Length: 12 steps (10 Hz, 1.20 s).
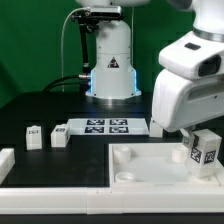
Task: Assemble one leg
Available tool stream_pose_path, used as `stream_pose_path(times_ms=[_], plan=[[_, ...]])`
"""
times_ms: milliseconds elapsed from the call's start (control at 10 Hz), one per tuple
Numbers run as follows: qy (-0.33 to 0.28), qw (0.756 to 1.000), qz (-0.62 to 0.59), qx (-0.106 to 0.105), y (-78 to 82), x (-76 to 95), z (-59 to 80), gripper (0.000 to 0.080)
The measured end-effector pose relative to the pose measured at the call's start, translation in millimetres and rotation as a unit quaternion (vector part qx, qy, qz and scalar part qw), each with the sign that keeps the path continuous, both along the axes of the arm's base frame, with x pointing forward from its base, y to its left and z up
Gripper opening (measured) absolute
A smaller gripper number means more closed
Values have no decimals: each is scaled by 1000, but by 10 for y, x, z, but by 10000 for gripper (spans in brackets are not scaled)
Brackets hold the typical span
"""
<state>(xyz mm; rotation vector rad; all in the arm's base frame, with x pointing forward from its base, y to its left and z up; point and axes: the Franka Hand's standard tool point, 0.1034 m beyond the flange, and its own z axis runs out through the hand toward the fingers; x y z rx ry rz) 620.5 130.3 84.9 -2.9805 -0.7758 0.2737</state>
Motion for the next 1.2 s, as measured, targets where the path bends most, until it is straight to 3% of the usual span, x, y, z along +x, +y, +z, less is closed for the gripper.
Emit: stream_pose_path(times_ms=[100, 300, 400, 500, 900, 1100, 1200], plan=[[-4, 1000, 0, 2, -30, 6, -16, 649], [-6, 1000, 1, 3, -62, 16, -27, 411], [-6, 1000, 1, 3, -61, 16, -28, 411], [-6, 1000, 0, 2, -75, 17, -31, 299], [-5, 999, -40, -4, -84, 18, -33, 296], [-14, 984, -177, -21, -103, 31, -57, 296], [-12, 964, -262, -35, -85, 19, -59, 296]])
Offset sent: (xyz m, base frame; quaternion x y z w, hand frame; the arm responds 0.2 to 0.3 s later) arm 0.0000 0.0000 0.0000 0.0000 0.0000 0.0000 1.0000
